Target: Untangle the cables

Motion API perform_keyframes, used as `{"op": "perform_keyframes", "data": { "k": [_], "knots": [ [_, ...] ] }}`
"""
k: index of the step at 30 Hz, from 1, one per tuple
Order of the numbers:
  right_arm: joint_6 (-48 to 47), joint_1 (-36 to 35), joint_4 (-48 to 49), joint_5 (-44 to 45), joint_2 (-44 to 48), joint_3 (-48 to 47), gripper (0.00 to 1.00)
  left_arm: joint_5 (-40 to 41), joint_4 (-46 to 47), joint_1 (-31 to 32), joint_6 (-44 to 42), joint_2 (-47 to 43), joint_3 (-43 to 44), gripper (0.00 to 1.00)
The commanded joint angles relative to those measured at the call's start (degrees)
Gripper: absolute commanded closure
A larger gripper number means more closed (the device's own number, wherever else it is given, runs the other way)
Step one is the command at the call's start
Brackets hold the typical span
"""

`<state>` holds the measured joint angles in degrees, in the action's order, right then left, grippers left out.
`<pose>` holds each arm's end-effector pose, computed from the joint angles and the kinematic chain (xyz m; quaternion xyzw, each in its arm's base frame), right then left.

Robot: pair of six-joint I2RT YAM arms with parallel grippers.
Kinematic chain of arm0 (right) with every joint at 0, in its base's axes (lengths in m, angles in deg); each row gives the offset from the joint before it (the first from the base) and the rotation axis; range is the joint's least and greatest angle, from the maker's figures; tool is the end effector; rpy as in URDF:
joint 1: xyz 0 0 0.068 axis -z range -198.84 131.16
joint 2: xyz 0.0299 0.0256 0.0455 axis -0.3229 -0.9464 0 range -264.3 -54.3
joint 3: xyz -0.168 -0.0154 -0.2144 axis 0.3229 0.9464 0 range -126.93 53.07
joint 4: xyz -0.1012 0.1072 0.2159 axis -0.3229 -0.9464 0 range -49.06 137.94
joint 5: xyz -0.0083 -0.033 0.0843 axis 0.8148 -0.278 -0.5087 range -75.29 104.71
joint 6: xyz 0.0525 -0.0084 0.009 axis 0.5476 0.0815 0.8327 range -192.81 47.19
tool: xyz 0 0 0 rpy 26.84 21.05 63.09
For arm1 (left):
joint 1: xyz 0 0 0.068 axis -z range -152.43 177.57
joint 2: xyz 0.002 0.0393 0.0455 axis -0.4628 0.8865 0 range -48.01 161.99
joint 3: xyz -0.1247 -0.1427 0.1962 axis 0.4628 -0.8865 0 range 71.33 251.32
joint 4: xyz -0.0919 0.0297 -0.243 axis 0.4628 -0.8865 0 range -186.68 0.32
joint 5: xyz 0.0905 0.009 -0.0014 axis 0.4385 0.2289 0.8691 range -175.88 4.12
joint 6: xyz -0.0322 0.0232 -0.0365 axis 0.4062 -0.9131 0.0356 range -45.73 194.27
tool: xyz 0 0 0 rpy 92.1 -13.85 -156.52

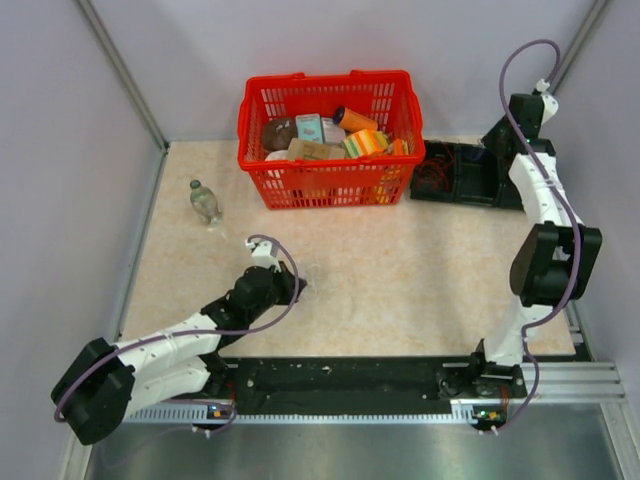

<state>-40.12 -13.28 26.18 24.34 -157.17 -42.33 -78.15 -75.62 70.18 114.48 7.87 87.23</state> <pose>0.4221 -0.0472 0.3452 0.3217 0.7983 0.0478 0.5069 0.1479 -0.1295 0.1729 -0.0180 0.8463 -0.3073 0.4348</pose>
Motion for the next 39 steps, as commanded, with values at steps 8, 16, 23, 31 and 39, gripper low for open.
{"op": "perform_keyframes", "data": {
  "k": [8, 16, 23, 31, 39],
  "knots": [
    [-6.65, 0.59, 0.84, 0.32, -12.34, -10.76, 0.86, 0.01, 3.43, -0.07, -0.92, -0.59, -0.08, 1.0],
    [-4.92, 0.59, -10.84, -2.06, -13.86, -16.33, 0.43, 0.8, 3.07, -0.07, -0.22, -1.21, -0.26, 1.0],
    [-3.5, -2.74, -5.32, -6.64, 7.39, 9.83, 0.43, 1.33, 2.28, -0.07, 0.13, -1.38, -0.08, 1.0],
    [-5.43, -18.89, 3.2, -11.47, 31.04, 38.86, 0.45, 1.5, 2.99, -0.07, 0.22, -2.97, -1.13, 0.96],
    [2.52, -38.25, 15.59, -18.23, 35.47, 52.67, 0.44, 1.5, 2.46, -0.07, 0.14, -2.26, -0.52, 0.98]
  ]
}}
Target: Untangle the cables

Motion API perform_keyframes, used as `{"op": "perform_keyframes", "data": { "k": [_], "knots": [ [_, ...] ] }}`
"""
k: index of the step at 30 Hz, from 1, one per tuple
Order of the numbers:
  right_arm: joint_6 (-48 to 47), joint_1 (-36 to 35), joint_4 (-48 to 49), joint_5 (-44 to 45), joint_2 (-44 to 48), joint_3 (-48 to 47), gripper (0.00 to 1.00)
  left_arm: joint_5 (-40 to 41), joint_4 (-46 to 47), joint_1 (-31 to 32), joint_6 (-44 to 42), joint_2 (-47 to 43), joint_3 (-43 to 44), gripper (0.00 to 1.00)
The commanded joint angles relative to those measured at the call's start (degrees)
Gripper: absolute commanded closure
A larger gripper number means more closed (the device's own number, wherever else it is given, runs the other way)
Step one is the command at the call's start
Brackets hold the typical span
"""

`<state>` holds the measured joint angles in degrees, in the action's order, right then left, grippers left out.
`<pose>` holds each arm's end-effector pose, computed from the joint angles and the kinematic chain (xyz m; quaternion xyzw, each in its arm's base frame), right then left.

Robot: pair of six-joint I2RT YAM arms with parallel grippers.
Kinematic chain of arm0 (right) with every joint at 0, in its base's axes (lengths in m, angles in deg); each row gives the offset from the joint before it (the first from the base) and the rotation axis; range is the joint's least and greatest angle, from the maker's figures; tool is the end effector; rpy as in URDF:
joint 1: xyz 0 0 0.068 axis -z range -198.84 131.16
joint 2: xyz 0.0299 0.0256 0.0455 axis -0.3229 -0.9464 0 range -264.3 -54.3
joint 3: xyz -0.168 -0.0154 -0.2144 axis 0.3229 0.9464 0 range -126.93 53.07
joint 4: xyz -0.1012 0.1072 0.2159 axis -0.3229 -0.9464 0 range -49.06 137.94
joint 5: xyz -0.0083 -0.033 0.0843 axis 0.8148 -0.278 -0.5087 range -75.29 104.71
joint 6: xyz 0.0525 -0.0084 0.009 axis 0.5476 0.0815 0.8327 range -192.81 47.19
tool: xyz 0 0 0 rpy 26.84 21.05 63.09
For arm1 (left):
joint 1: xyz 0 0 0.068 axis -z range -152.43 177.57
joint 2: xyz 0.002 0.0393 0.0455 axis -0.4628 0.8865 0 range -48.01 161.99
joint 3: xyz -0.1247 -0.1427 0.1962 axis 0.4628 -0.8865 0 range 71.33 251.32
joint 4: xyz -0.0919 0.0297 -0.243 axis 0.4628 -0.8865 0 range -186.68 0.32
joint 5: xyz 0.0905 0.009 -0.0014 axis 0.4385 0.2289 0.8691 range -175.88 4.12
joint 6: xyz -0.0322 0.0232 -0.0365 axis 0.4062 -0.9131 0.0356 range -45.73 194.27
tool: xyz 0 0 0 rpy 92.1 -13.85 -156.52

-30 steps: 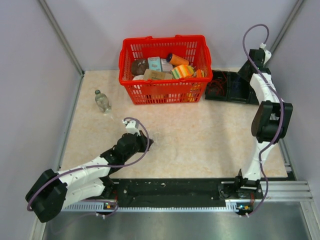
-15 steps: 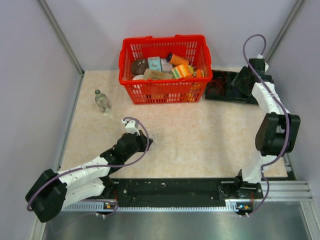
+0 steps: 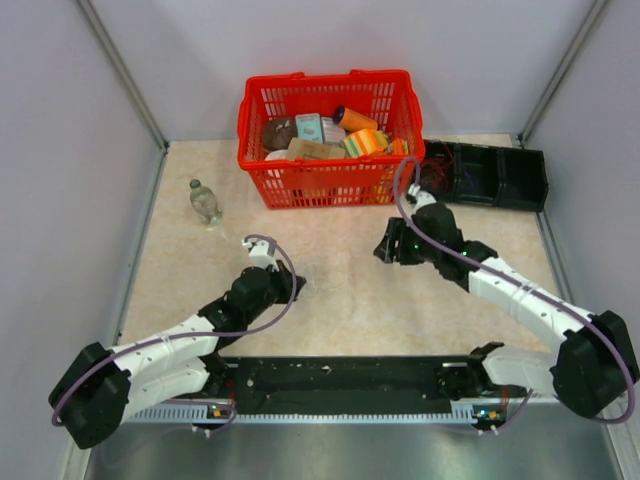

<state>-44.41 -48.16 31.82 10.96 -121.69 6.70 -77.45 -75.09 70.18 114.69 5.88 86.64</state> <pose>0.2221 0.1273 0.2592 -0.0217 0.8949 0.2404 0.3754 0.1457 -0.1269 0.1765 -0.0240 0.8369 -0.3140 0.4477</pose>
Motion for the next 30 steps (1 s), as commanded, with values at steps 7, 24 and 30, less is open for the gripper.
{"op": "perform_keyframes", "data": {
  "k": [7, 24, 30],
  "knots": [
    [20.72, -9.35, 19.71, -9.17, -16.17, 4.01, 0.46, 2.74, 0.97, -0.07, 1.32, -2.38, -0.9, 1.0],
    [17.58, -16.38, 22.29, -3.38, -24.29, 1.55, 0.91, 3.43, -0.96, -0.07, 1.67, -0.8, 0.69, 1.0],
    [7.03, -16.29, 10.16, 7.16, -7.43, 2.69, 1.0, 20.01, -23.22, -0.07, 15.52, -0.98, 6.82, 1.0]
  ]
}}
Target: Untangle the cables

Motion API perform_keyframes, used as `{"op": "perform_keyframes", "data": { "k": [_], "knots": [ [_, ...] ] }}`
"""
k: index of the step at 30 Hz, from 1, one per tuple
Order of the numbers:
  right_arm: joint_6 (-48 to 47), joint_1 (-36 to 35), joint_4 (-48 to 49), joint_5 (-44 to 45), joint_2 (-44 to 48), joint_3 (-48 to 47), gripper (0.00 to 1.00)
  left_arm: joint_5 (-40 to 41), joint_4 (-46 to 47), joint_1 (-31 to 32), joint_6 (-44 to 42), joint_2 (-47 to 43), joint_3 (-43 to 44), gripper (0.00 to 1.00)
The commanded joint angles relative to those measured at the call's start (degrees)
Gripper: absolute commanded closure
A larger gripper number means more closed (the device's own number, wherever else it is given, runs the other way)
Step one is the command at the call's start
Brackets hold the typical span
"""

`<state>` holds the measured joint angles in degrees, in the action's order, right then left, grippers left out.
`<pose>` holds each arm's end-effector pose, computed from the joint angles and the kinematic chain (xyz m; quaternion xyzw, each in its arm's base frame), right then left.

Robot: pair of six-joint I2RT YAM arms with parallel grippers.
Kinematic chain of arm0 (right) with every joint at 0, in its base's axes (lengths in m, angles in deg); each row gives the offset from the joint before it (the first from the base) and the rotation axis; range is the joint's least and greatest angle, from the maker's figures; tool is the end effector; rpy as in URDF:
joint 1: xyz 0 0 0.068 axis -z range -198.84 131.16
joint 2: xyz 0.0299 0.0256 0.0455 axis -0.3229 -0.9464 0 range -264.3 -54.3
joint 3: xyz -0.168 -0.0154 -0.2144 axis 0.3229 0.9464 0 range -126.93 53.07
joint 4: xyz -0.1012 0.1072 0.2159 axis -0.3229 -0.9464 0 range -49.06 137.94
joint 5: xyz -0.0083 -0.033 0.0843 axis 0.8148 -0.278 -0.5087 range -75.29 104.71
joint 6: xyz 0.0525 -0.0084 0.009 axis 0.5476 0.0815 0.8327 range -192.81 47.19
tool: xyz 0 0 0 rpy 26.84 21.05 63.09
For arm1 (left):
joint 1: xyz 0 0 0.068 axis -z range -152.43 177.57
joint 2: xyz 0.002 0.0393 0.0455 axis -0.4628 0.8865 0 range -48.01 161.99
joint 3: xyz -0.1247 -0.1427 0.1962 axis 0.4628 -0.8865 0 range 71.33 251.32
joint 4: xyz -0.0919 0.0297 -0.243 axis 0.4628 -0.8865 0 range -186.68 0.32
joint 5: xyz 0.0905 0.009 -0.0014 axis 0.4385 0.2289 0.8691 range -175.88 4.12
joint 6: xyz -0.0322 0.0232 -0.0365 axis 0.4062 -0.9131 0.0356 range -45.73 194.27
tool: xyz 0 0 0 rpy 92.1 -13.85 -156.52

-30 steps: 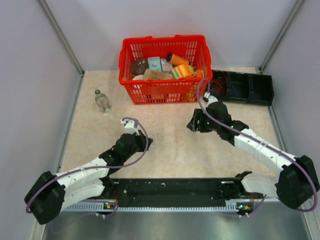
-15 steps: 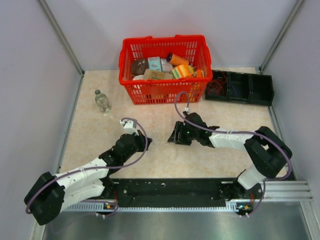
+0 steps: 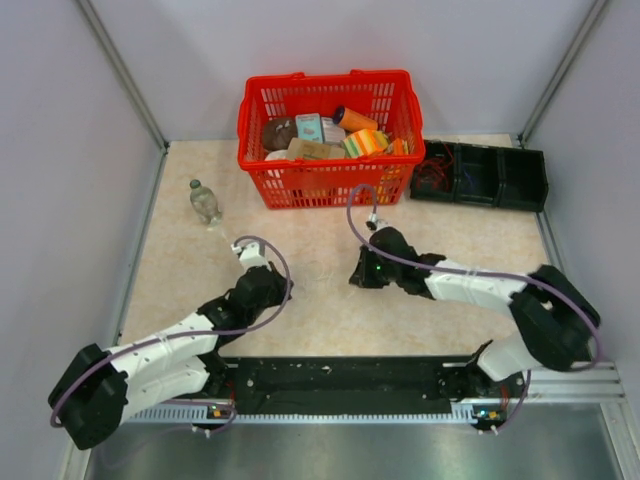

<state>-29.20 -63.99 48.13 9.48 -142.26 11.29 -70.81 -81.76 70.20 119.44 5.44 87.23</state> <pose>0.2090 0.2145 0.1634 -0.0295 0.9259 0.2920 0.2379 0.1445 -0.1204 0.1703 -0.0848 0.8552 -0.2640 0.4378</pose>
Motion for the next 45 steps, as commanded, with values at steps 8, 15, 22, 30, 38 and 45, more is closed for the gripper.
{"op": "perform_keyframes", "data": {
  "k": [8, 15, 22, 30, 38, 45],
  "knots": [
    [-14.95, 6.02, -18.72, 11.74, 32.93, -3.13, 1.0, 25.88, -35.35, -0.09, 10.57, -7.12, 19.07, 1.0],
    [-20.23, 8.93, -24.18, 14.19, 39.53, -7.35, 1.0, 27.64, -40.44, -0.18, 6.87, -12.31, 23.29, 1.0],
    [-21.38, 9.98, -28.48, 19.72, 41.99, -10.25, 1.0, 30.89, -44.13, -0.18, 4.06, -16.8, 26.63, 1.0],
    [-22.26, 11.48, -32.18, 26.24, 48.58, -12.71, 1.0, 35.55, -47.39, -0.18, 0.36, -18.38, 31.2, 1.0],
    [-22.96, 11.48, -32.97, 26.68, 50.96, -14.56, 1.0, 34.33, -47.91, -0.09, -0.52, -20.31, 33.75, 1.0],
    [-22.61, 11.48, -33.23, 27.73, 51.93, -15.7, 1.0, 35.12, -49.67, -0.27, -1.4, -21.46, 35.95, 1.0]
  ]
}}
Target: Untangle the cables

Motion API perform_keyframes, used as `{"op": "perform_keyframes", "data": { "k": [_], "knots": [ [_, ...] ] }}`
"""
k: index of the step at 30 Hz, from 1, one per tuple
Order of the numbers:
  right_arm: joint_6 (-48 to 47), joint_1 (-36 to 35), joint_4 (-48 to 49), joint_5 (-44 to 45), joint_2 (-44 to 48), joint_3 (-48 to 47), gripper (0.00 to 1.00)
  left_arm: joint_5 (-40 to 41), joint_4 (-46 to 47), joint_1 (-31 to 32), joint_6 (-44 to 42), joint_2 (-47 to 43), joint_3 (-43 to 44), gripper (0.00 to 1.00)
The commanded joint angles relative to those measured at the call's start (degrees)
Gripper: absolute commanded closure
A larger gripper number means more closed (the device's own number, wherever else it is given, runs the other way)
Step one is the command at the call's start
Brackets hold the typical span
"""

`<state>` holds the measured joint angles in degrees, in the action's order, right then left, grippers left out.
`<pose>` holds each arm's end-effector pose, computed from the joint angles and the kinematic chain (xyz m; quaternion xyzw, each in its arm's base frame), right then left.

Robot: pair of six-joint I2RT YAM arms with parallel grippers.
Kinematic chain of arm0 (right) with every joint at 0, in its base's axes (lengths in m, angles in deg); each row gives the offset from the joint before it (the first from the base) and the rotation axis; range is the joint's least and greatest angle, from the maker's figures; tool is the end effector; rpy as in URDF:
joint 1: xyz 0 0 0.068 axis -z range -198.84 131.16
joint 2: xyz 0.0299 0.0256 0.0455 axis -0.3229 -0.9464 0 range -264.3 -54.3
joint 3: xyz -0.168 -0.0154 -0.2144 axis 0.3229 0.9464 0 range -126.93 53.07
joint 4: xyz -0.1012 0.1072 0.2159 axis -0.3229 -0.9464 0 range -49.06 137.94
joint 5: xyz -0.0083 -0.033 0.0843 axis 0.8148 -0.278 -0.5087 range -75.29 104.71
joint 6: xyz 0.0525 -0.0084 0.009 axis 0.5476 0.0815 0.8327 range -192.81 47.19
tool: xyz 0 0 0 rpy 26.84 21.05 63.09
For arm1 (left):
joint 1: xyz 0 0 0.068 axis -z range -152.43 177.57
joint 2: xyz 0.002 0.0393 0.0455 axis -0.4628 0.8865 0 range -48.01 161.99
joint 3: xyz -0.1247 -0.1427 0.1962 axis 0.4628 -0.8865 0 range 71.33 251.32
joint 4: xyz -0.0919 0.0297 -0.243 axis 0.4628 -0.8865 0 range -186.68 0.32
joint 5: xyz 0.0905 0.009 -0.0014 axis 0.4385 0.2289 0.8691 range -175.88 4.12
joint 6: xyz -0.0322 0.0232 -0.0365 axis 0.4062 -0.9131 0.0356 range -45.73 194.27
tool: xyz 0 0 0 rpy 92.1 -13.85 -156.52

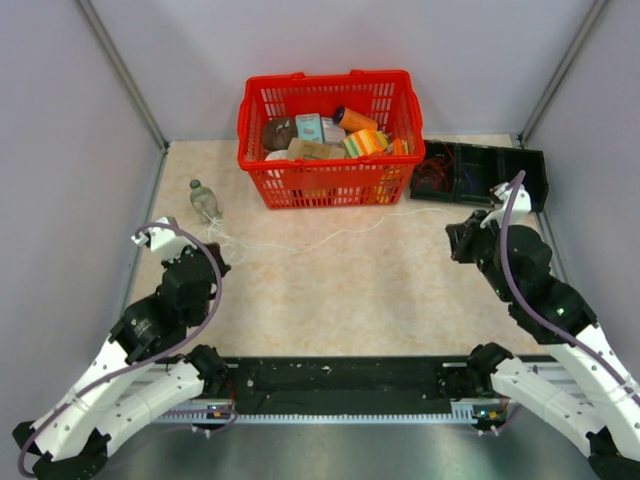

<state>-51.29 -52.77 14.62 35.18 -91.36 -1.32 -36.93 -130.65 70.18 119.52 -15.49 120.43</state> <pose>0.1136 0.0613 0.3732 0.0214 0.7928 0.1499 0.5903 0.0946 -0.0505 0.3427 -0.2420 0.7596 -0.0914 0.5967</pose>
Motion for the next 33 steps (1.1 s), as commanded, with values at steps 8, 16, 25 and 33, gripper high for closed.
{"op": "perform_keyframes", "data": {
  "k": [8, 16, 25, 33],
  "knots": [
    [-1.31, 0.27, -2.1, 6.87, 3.92, -5.64, 1.0, 6.15, -5.17, -0.25, -1.84, -1.66, 5.56, 1.0],
    [-2.18, 0.27, -3.59, 11.16, 7.17, -6.96, 1.0, 10.99, -5.52, -0.16, -5.52, -4.74, 8.46, 1.0],
    [0.1, 0.27, -4.12, 2.23, 3.23, -8.01, 1.0, 3.54, -1.66, -0.25, -9.57, -2.9, 7.94, 1.0],
    [-1.04, 0.27, -2.45, -16.76, -6.26, -8.63, 1.0, -13.78, 8.35, -0.16, -7.55, 8.78, -1.54, 1.0]
  ]
}}
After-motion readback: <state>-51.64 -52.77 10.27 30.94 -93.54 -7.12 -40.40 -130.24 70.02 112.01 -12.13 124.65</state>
